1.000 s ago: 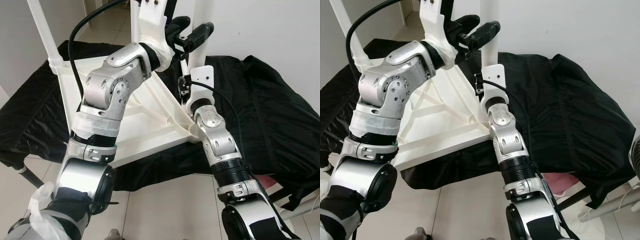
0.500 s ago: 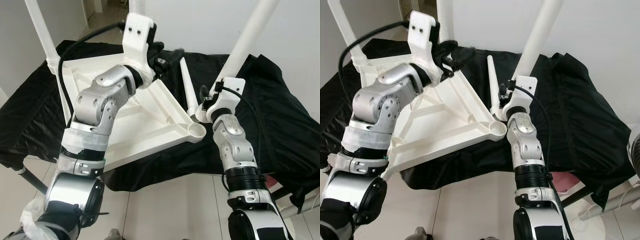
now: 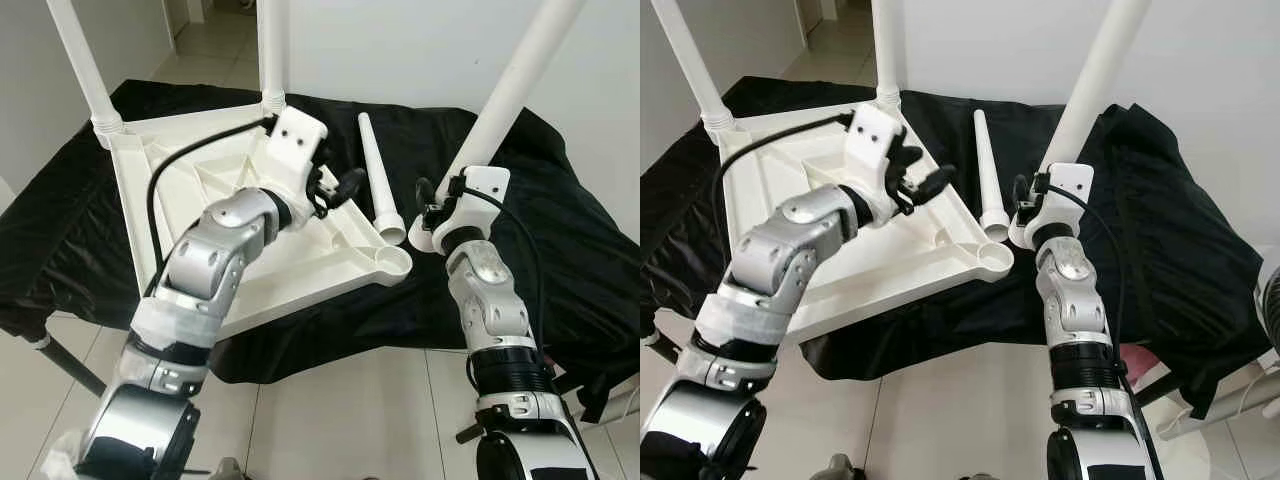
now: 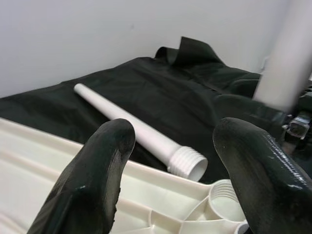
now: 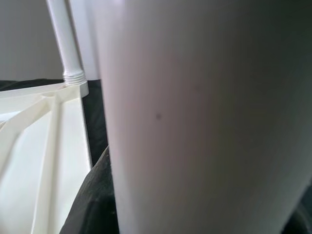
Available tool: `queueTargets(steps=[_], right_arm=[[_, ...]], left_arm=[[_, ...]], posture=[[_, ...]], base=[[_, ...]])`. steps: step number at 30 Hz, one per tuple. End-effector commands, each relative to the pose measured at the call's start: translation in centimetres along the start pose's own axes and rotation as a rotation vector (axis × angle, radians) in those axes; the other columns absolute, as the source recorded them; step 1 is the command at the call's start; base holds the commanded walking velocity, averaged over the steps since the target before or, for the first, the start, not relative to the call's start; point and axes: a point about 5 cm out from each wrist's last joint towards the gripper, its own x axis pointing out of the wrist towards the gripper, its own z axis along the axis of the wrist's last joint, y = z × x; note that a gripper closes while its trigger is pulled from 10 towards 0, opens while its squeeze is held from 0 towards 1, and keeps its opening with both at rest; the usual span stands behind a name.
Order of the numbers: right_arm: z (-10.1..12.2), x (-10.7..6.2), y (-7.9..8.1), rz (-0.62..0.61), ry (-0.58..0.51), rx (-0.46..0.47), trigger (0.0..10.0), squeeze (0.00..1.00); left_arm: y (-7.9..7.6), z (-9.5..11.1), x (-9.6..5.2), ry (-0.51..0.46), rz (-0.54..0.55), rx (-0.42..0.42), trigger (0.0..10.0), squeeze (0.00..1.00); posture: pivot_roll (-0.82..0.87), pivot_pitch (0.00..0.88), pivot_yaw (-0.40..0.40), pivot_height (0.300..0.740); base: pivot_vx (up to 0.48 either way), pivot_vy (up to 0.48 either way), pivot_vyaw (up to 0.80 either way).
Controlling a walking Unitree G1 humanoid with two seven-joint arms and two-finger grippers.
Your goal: Building children table
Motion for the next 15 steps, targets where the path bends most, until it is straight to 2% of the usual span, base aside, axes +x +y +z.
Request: queueTargets(steps=[1, 6, 8, 11, 15], right_arm=[[0.1, 0.0, 0.3, 0.045, -0.039, -0.029, 10.0, 0.00], [-0.2, 0.0, 1.1, 0.100, -0.048, -0.055, 10.0, 0.00], [-0.2, 0.0, 1.1, 0.100, -0.048, -0.055, 10.0, 0.00], [-0.8, -0.2, 1.7, 0.147, -0.036, -0.022, 10.0, 0.00], [-1.3, -0.2, 1.8, 0.167, -0.014, -0.007, 10.0, 0.00]], left_arm=[[-0.9, -0.2, 0.0, -0.004, -0.055, 0.043, 10.0, 0.00], [-2.3, -0.6, -0.2, -0.009, -0.141, 0.029, 10.0, 0.00], [-2.3, -0.6, -0.2, -0.009, -0.141, 0.029, 10.0, 0.00], [-3.9, -1.3, -0.5, 0.017, -0.243, -0.015, 10.0, 0.00], [-4.7, -1.9, -0.6, 0.038, -0.269, -0.016, 10.0, 0.00]], posture=[[0.00, 0.038, -0.025, 0.740], [0.00, 0.031, -0.026, 0.740], [0.00, 0.031, -0.026, 0.740], [0.01, 0.027, -0.032, 0.740], [0.01, 0.023, -0.034, 0.740]], base=[[0.000, 0.000, 0.00], [0.000, 0.000, 0.00], [0.000, 0.000, 0.00], [0.000, 0.000, 0.00], [0.000, 0.000, 0.00]])
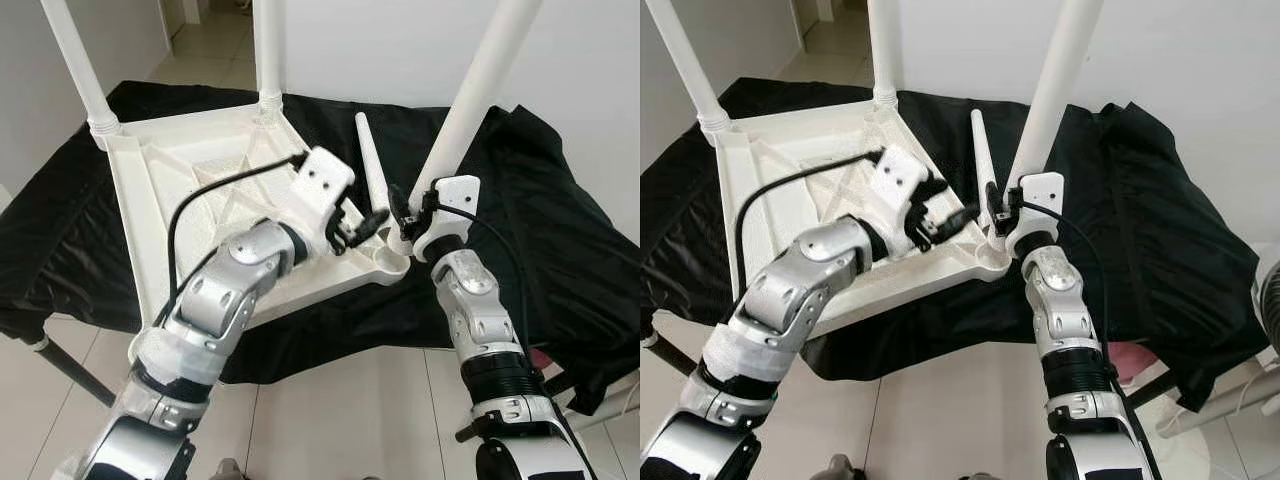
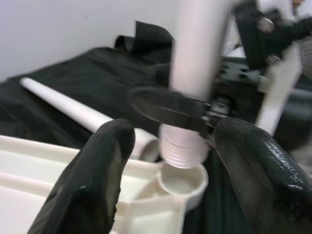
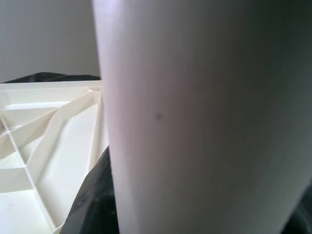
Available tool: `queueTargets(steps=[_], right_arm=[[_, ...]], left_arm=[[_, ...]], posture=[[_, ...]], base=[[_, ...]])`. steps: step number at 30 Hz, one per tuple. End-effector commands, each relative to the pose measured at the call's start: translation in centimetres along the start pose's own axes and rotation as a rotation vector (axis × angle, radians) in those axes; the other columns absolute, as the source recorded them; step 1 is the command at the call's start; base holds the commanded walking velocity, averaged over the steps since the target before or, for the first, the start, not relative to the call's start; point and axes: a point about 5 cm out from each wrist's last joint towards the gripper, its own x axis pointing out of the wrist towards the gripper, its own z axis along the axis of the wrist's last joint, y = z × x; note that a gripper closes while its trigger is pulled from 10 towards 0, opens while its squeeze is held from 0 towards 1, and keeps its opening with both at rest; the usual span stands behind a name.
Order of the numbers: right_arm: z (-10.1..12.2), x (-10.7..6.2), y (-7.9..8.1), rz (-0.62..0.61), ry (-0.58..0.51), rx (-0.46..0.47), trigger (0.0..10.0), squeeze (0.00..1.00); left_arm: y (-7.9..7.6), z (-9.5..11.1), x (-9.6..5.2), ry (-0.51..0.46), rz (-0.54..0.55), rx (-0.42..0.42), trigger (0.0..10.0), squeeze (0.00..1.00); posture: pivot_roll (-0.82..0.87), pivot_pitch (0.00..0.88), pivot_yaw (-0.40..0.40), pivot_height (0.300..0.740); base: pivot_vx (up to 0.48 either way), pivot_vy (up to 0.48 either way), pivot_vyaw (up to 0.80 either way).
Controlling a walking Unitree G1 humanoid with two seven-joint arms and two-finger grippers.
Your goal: Building children table
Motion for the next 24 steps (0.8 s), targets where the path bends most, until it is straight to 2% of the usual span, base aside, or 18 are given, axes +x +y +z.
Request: queueTargets(steps=[1, 6, 11, 17, 24], right_arm=[[-0.4, -0.1, 0.0, 0.007, 0.009, 0.011, 10.0, 0.00], [-1.3, -0.1, -0.1, 0.021, 0.028, 0.007, 10.0, 0.00], [-1.6, -0.1, -0.1, 0.026, 0.038, 0.008, 10.0, 0.00], [-3.0, -0.3, -0.1, 0.028, 0.081, 0.029, 10.0, 0.00], [-3.7, -0.2, 0.7, 0.100, 0.100, -0.028, 10.0, 0.00]], left_arm=[[-1.1, 0.0, 0.0, 0.008, -0.123, 0.007, 10.0, 0.00], [-2.1, -0.9, 0.0, 0.033, -0.154, 0.003, 10.0, 0.00], [-2.3, -1.2, -0.1, 0.040, -0.159, 0.000, 10.0, 0.00], [-2.6, -1.6, -0.6, 0.062, -0.158, -0.004, 10.0, 0.00], [-2.5, -1.5, -0.7, 0.061, -0.143, -0.006, 10.0, 0.00]], posture=[[0.01, 0.023, -0.034, 0.740], [0.02, 0.018, -0.037, 0.740], [0.02, 0.018, -0.037, 0.740], [0.03, 0.025, -0.040, 0.740], [0.04, 0.039, -0.042, 0.740]], base=[[0.000, 0.000, 0.00], [0.000, 0.000, 0.00], [0.000, 0.000, 0.00], [0.000, 0.000, 0.00], [0.000, 0.000, 0.00]])
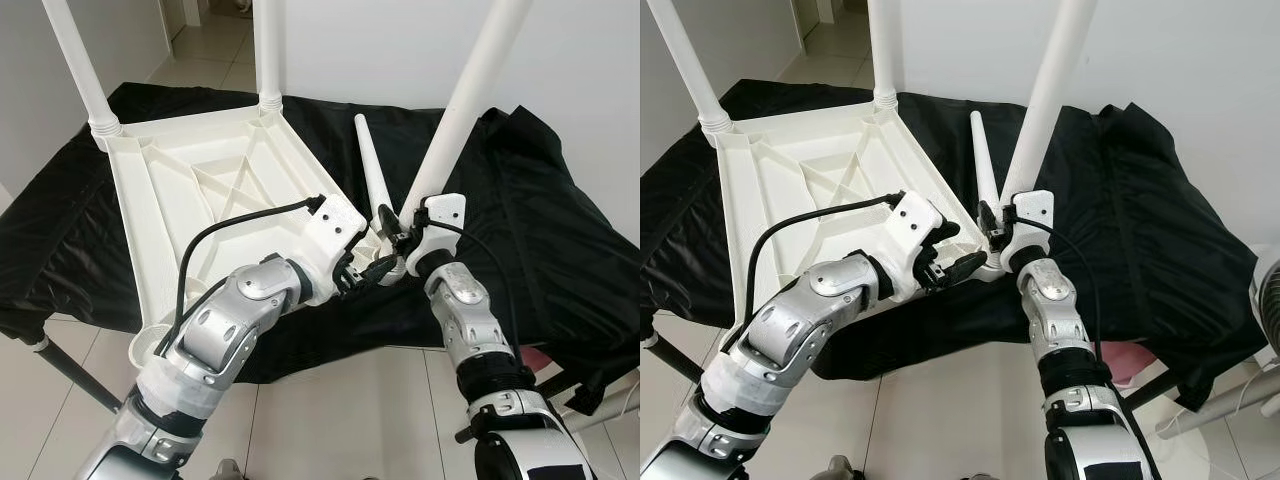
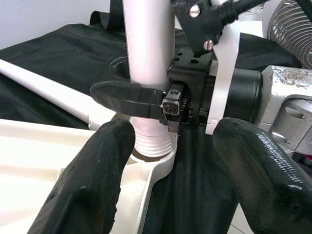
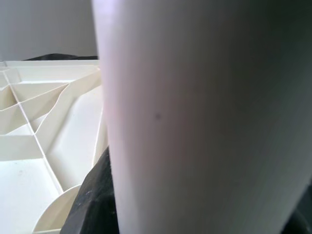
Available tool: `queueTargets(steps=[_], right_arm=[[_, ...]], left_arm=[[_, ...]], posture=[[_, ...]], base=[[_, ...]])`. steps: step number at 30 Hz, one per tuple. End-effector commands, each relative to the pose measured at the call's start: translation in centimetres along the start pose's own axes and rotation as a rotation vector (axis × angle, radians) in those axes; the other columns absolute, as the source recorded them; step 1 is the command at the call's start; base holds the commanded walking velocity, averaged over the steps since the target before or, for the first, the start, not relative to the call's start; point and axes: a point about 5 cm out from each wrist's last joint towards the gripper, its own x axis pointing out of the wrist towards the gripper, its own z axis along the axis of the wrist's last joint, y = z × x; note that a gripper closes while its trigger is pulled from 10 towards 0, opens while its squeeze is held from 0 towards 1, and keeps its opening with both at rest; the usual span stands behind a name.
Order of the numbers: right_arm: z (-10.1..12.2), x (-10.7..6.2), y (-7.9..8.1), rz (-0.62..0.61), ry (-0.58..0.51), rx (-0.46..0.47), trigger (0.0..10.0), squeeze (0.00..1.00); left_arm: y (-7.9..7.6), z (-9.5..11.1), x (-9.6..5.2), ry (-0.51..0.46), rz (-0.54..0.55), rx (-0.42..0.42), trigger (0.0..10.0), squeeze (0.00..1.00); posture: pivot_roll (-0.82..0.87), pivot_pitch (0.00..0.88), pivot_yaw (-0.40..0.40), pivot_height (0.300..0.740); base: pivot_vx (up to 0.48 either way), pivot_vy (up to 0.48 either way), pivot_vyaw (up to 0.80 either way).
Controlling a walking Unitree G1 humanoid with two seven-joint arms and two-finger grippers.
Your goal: Building children table
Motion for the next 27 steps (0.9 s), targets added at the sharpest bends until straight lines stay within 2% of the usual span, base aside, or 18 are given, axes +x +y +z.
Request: queueTargets(steps=[1, 12, 15, 16, 20, 23, 24, 27], right_arm=[[-1.0, -0.1, 0.4, 0.037, 0.047, -0.018, 10.0, 0.00], [-2.0, -0.4, 0.9, 0.118, 0.087, -0.108, 10.0, 0.00], [-2.5, -0.6, 0.9, 0.140, 0.099, -0.156, 10.0, 0.00], [-2.9, -1.0, 1.2, 0.173, 0.112, -0.216, 10.0, 0.00], [-3.3, -1.3, 1.4, 0.187, 0.119, -0.229, 10.0, 0.00], [-3.7, -1.6, 1.4, 0.183, 0.128, -0.187, 10.0, 0.00], [-3.9, -1.7, 1.3, 0.162, 0.130, -0.132, 10.0, 0.00], [-4.2, -1.8, 1.0, 0.122, 0.140, -0.076, 10.0, 0.00]], left_arm=[[-0.8, 0.3, 0.0, -0.005, -0.090, 0.008, 10.0, 0.00], [-0.6, 0.6, -0.1, -0.013, -0.071, 0.010, 10.0, 0.00], [-0.5, 0.7, -0.2, -0.013, -0.064, 0.007, 10.0, 0.00], [-0.4, 0.7, -0.2, -0.013, -0.058, 0.007, 10.0, 0.00], [-0.4, 0.8, -0.3, -0.014, -0.058, 0.008, 10.0, 0.00], [-0.3, 0.9, -0.3, -0.014, -0.059, 0.010, 10.0, 0.00], [-0.3, 0.9, -0.3, -0.014, -0.058, 0.010, 10.0, 0.00], [-0.3, 1.0, -0.4, -0.015, -0.058, 0.010, 10.0, 0.00]], posture=[[0.04, 0.044, -0.043, 0.740], [0.04, 0.055, -0.052, 0.740], [0.05, 0.061, -0.052, 0.740], [0.05, 0.065, -0.050, 0.740], [0.05, 0.067, -0.049, 0.740], [0.05, 0.068, -0.047, 0.740], [0.05, 0.070, -0.044, 0.740], [0.05, 0.071, -0.040, 0.740]], base=[[0.000, 0.000, 0.00], [0.000, 0.000, 0.00], [0.000, 0.000, 0.00], [0.000, 0.000, 0.00], [0.000, 0.000, 0.00], [0.000, 0.000, 0.00], [0.000, 0.000, 0.00], [0.000, 0.000, 0.00]])
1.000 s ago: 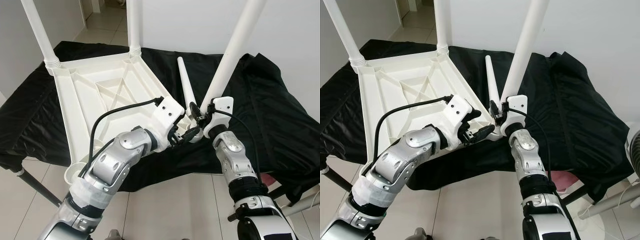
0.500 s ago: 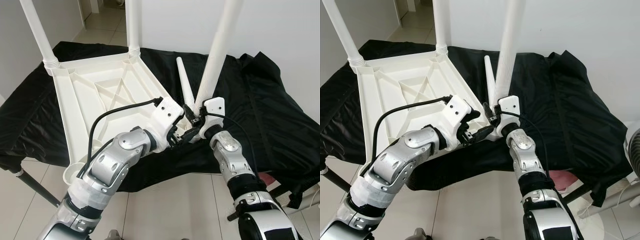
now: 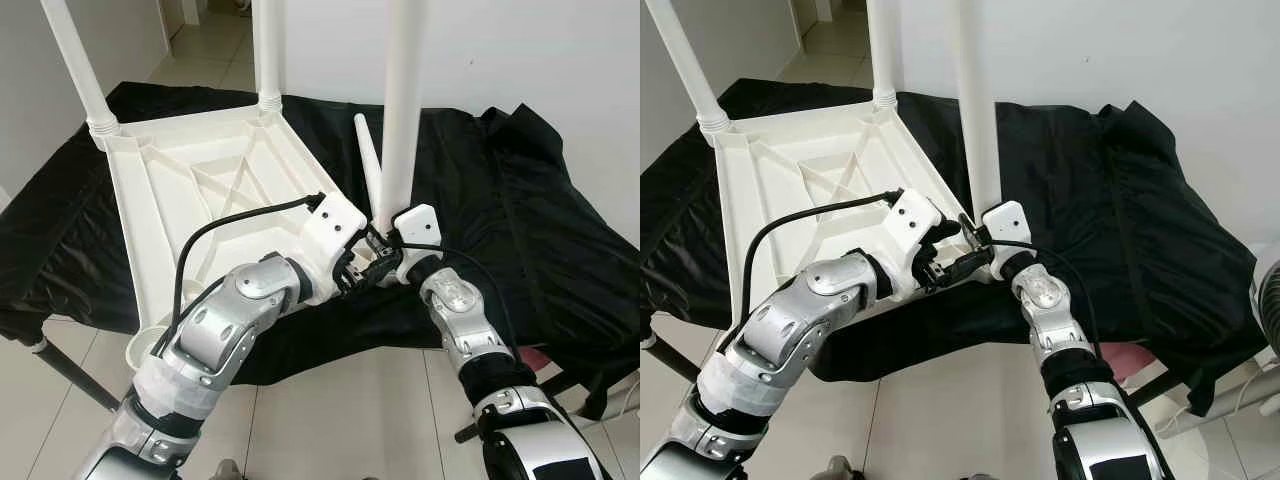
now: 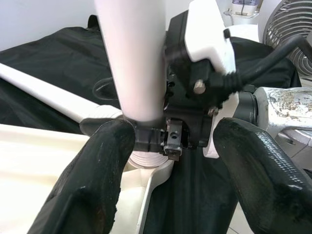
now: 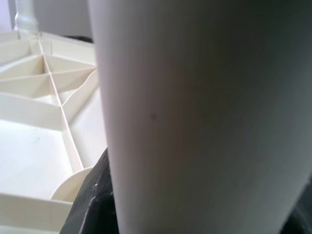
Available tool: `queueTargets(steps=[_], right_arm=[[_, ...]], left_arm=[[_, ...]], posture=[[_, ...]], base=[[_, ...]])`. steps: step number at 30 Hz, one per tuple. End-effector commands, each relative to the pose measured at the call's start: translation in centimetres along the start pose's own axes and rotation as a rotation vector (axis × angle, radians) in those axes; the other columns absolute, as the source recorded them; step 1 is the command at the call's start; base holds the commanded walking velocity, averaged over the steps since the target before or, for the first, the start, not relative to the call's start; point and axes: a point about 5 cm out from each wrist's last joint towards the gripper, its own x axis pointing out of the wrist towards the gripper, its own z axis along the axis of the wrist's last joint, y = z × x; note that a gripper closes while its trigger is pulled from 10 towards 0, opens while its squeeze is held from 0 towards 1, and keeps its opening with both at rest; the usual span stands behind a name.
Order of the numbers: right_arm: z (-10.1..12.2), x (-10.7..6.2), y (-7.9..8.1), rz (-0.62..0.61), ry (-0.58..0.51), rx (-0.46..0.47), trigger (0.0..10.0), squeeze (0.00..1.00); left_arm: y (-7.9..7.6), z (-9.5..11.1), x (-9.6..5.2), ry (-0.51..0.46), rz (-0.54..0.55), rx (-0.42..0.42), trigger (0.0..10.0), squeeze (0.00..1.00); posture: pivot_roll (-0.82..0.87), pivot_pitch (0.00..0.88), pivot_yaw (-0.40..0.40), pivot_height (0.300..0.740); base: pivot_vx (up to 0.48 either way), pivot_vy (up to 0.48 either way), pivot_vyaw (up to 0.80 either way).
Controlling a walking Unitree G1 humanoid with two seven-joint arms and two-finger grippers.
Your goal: Building children table
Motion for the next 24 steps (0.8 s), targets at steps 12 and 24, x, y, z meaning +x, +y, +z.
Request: queueTargets(steps=[12, 24], right_arm=[[-3.5, -0.9, 0.4, -0.057, 0.186, 0.201, 10.0, 0.00], [-4.2, -0.7, -0.3, -0.149, 0.250, 0.334, 10.0, 0.00]], left_arm=[[-0.2, 0.7, 0.1, -0.010, -0.057, 0.018, 10.0, 0.00], [-0.2, 0.8, 0.0, -0.009, -0.045, 0.015, 10.0, 0.00]], posture=[[0.05, 0.076, -0.036, 0.740], [0.05, 0.081, -0.049, 0.740]], base=[[0.000, 0.000, 0.00], [0.000, 0.000, 0.00]])
